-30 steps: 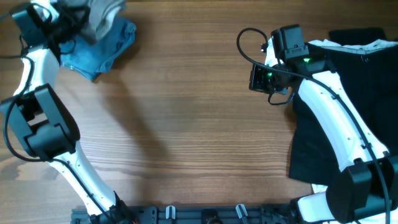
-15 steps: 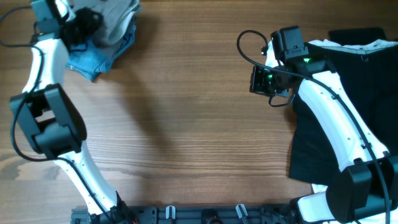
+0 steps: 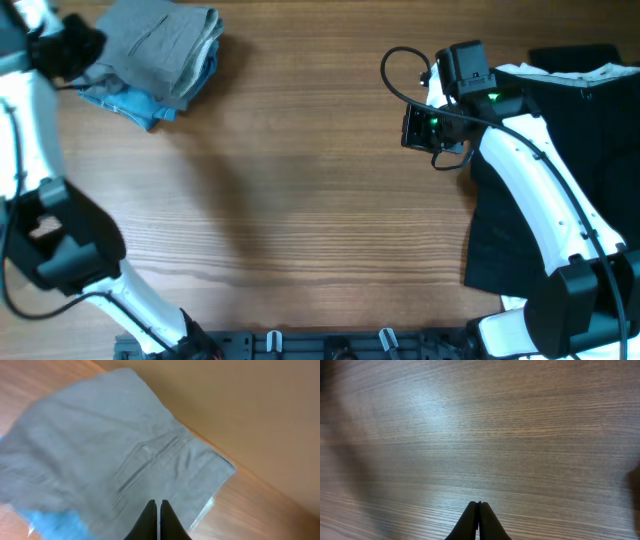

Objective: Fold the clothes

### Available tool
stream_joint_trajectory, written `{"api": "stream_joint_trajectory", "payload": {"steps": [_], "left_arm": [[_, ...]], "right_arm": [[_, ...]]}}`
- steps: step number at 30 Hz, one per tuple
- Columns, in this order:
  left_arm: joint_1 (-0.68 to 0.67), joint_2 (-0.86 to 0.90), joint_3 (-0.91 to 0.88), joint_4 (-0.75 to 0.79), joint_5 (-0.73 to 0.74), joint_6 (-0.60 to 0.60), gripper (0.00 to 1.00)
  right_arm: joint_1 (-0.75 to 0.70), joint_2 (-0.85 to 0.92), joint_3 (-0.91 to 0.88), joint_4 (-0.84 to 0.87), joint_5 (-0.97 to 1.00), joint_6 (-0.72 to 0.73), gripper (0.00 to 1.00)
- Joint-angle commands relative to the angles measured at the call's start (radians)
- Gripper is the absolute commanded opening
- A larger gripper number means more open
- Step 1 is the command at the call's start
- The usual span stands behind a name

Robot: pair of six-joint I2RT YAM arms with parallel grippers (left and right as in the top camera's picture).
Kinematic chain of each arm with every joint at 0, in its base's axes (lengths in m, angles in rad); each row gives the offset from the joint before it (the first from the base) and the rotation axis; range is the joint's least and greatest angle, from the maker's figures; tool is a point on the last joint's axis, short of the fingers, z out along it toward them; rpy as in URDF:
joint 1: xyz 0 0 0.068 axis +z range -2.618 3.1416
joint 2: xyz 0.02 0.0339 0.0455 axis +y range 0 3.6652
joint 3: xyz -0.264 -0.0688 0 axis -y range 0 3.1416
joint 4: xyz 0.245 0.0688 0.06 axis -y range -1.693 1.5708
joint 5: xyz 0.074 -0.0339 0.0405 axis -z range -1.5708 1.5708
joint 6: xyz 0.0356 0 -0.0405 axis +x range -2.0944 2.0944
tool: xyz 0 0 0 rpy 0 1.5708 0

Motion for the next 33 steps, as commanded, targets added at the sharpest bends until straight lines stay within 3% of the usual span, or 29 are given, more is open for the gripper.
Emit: {"api": "stream_joint_trajectory", "payload": {"steps": [1,3,4,7,10,14,16,18,19,20,21,22,24,26,28,33], "left_arm": [[-0.079,0.167,0.005,0.037,-0.309,-0.038,0.04],[-0.092,0.282,0.005,0.008,-0.308,-0.090,0.05],[-0.095,0.314,0.005,-0.006,-0.242,-0.085,0.11],[-0.098,0.259,0.009,-0.034,-0.135,-0.014,0.22],[-0.098,0.060,0.023,-0.121,-0.130,0.121,0.40],[-0.102,-0.349,0.023,-0.237,0.047,0.343,0.43],[-0.102,-0.501,0.023,-0.289,0.136,0.515,0.48],[-0.116,-0.625,0.023,-0.371,0.145,0.664,0.50],[-0.126,-0.658,0.023,-0.402,0.145,0.686,0.56],[-0.137,-0.692,0.023,-0.449,0.145,0.685,0.61],[-0.137,-0.715,0.023,-0.515,0.145,0.674,0.65],[-0.137,-0.724,0.023,-0.563,0.144,0.674,1.00],[-0.137,-0.738,0.023,-0.672,0.148,0.665,1.00],[-0.137,-0.752,0.023,-0.817,0.148,0.567,1.00],[-0.137,-0.786,0.023,-0.941,0.148,0.568,1.00],[-0.137,-0.938,0.022,-0.969,0.039,0.575,1.00]], "right_arm": [[0.003,-0.002,0.002,-0.015,-0.008,-0.008,0.06],[0.003,-0.002,0.002,-0.040,-0.009,-0.036,0.05],[0.003,-0.002,0.002,-0.049,-0.008,-0.063,0.05],[0.003,-0.006,0.003,-0.046,-0.008,-0.048,0.05],[0.003,-0.057,0.003,0.003,0.009,-0.002,0.05],[0.003,-0.291,0.045,0.026,0.072,-0.030,0.06],[0.003,-0.428,0.071,0.015,0.072,-0.069,0.12],[0.003,-0.584,0.076,0.016,0.073,-0.115,0.30],[0.003,-0.651,0.076,0.016,0.073,-0.126,0.47],[0.003,-0.727,0.076,0.015,0.074,-0.138,0.93],[0.003,-0.797,0.076,0.016,0.081,-0.138,1.00],[0.003,-0.851,0.076,0.015,0.093,-0.138,1.00],[0.003,-0.929,0.076,0.012,0.150,-0.138,1.00],[0.003,-0.982,0.076,-0.002,0.180,-0.137,1.00],[0.003,-1.000,0.076,-0.074,0.180,-0.135,1.00],[0.003,-0.997,0.064,-0.198,0.180,-0.135,1.00]]}}
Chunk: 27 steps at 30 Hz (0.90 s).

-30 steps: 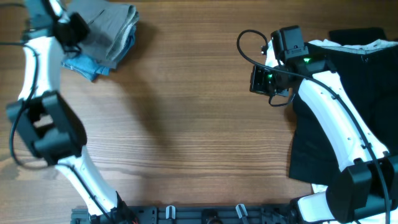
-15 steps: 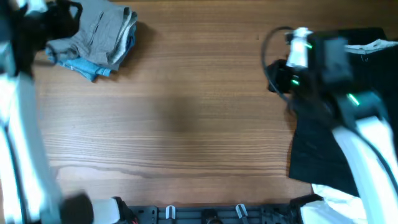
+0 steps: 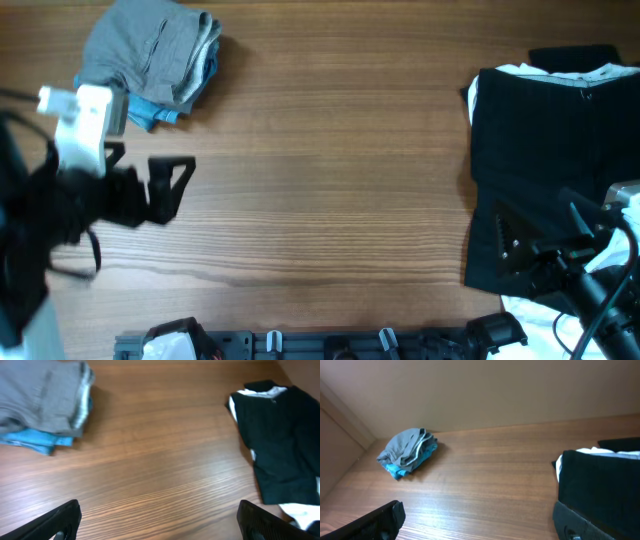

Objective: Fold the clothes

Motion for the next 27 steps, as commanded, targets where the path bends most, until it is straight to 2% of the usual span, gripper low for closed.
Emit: {"api": "stream_joint_trajectory", "payload": {"steps": [1,4,6,8,10,13,14,17,19,20,23,25,27], "left_arm": [[-0.003,-0.097,0.002,0.011,-0.040,-0.010,1.00],[-0.003,-0.127,0.003,0.038,-0.028,-0.010,1.00],[-0.003,-0.130,0.003,0.038,-0.028,-0.010,1.00],[-0.003,-0.130,0.003,0.038,-0.028,-0.010,1.00],[-0.003,-0.130,0.002,0.038,-0.028,-0.010,1.00],[-0.003,-0.130,0.003,0.038,-0.028,-0.010,1.00],[-0.003,-0.130,0.003,0.038,-0.028,-0.010,1.00],[-0.003,-0.130,0.003,0.038,-0.028,-0.010,1.00],[-0.003,-0.130,0.003,0.038,-0.028,-0.010,1.00],[-0.003,-0.130,0.003,0.038,-0.028,-0.010,1.00],[-0.003,-0.130,0.002,0.038,-0.028,-0.010,1.00],[-0.003,-0.130,0.003,0.038,-0.028,-0.010,1.00],[-0.003,-0.130,0.003,0.038,-0.028,-0.010,1.00]], "right_arm": [[0.002,-0.002,-0.009,0.004,0.022,-0.016,1.00],[0.002,-0.002,-0.009,0.007,0.018,-0.007,1.00],[0.002,-0.002,-0.009,0.004,0.018,0.090,1.00],[0.002,-0.002,-0.009,-0.008,0.018,0.314,1.00],[0.002,-0.002,-0.009,-0.055,0.065,0.375,1.00],[0.002,-0.003,0.000,-0.079,0.179,0.368,1.00],[0.002,-0.003,0.011,-0.078,0.246,0.291,1.00],[0.002,-0.010,0.020,-0.070,0.283,-0.035,1.00],[-0.001,-0.035,-0.003,-0.017,0.284,-0.164,1.00],[-0.006,-0.054,-0.021,0.013,0.284,-0.180,1.00],[-0.039,-0.218,-0.225,0.262,0.276,-0.183,1.00],[-0.055,-0.315,-0.410,0.394,0.276,-0.119,1.00],[-0.070,-0.373,-0.556,0.436,0.272,-0.029,1.00]]}}
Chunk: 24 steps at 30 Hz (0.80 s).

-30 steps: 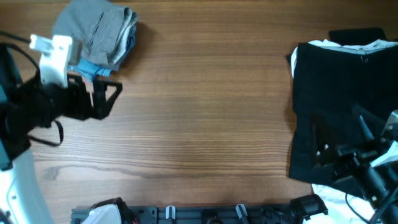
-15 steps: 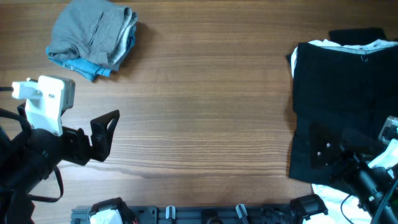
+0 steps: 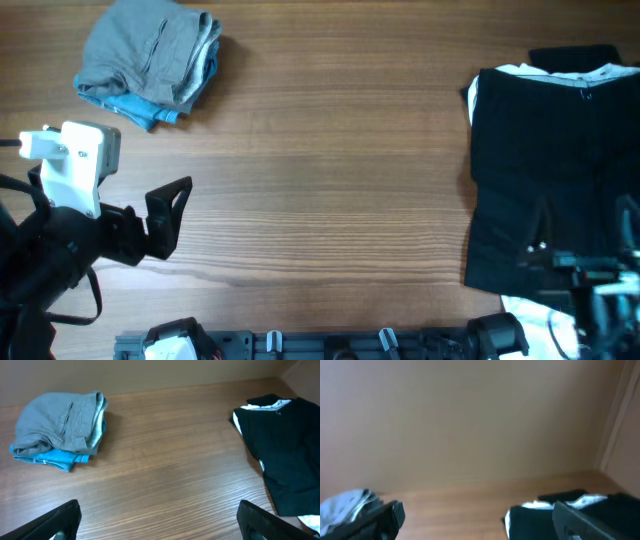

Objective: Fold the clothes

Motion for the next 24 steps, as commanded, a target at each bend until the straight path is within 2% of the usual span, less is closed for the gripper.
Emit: {"api": "stream_joint_trajectory", "payload": {"steps": [1,2,5,8,12,14,18,24], "left_arm": [[-0.003,-0.001,0.001,0.002,-0.002,-0.006,1.00],[-0.003,-0.001,0.002,0.002,-0.002,-0.006,1.00],[-0.003,-0.001,0.001,0.002,-0.002,-0.006,1.00],[-0.003,-0.001,0.001,0.002,-0.002,-0.006,1.00],[-0.003,-0.001,0.001,0.002,-0.002,-0.006,1.00],[-0.003,-0.001,0.002,0.002,-0.002,-0.006,1.00],[-0.003,-0.001,0.002,0.002,-0.002,-0.006,1.00],[-0.003,-0.001,0.002,0.002,-0.002,-0.006,1.00]], "right_arm": [[-0.029,-0.073,-0.217,0.016,0.012,0.145,1.00],[-0.039,-0.095,-0.298,0.042,0.014,0.207,1.00],[-0.044,-0.169,-0.507,0.239,0.011,0.208,1.00],[-0.044,-0.303,-0.671,0.340,-0.020,0.209,1.00],[-0.044,-0.315,-0.820,0.453,-0.032,0.228,1.00],[-0.044,-0.315,-0.909,0.465,-0.031,0.296,1.00],[-0.044,-0.316,-0.945,0.519,-0.042,0.367,1.00],[-0.044,-0.315,-0.945,0.517,-0.042,0.369,1.00]]}}
